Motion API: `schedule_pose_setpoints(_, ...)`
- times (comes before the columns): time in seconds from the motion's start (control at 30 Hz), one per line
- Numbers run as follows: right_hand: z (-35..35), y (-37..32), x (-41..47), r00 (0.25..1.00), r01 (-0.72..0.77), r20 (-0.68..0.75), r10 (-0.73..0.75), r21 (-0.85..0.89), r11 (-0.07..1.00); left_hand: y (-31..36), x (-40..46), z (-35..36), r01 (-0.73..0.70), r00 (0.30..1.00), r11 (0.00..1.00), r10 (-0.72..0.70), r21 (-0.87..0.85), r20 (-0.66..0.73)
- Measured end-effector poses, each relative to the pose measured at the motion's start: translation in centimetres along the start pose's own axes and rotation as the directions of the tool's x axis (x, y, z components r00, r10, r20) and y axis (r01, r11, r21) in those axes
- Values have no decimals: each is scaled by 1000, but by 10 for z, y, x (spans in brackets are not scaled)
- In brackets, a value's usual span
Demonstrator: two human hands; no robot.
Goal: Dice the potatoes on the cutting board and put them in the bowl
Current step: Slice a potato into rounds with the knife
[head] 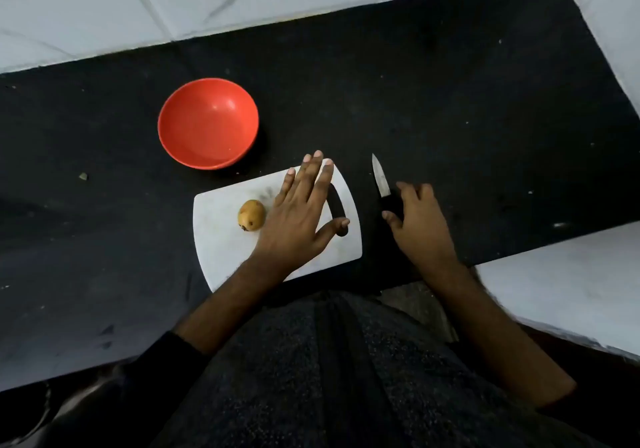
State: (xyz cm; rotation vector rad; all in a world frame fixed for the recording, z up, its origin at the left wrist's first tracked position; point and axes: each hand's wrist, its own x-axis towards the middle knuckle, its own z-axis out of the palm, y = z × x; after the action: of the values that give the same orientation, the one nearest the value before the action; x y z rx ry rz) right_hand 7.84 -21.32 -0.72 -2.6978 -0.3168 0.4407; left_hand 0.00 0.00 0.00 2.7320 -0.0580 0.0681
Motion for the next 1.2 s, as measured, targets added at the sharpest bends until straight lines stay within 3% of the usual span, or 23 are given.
schedule_pose_setpoints(0.17,3,0,6,999,-24,43,26,-34,999,-11,-5,-7,79,996,997,-80,-14,-33)
schedule_pose_setpoints(0.3,-4,-12,11,999,-31,12,31,54,998,-26,-15,-12,154,985,988,-156,-30,-72)
schedule_pose_setpoints(0.47,-12,-51,8,994,112,-32,-107,280,953,-33,-33,-15,282,948,949,-298,-142,-113)
schedule_pose_setpoints(0.6,1,-82,-6,978,118,97,-186,477,871,-43,-46,-15,345,923,925,-365,-160,-122)
schedule_pose_setpoints(0.77,30,-91,-35,939,180,189,-288,444,878,-54,-62,-14,432,882,887,-453,-162,-131)
schedule_pose_setpoints(1.0,38,-86,-32,983,63,121,-135,471,880,-54,-62,-11,380,907,909,-403,-174,-122)
schedule_pose_setpoints(1.1,34,-88,-27,980,-35,178,-87,585,810,-55,-59,-10,383,907,908,-405,-169,-119)
schedule_pose_setpoints(1.2,33,-87,-24,991,51,80,-104,501,864,-57,-60,-11,395,897,901,-420,-178,-135)
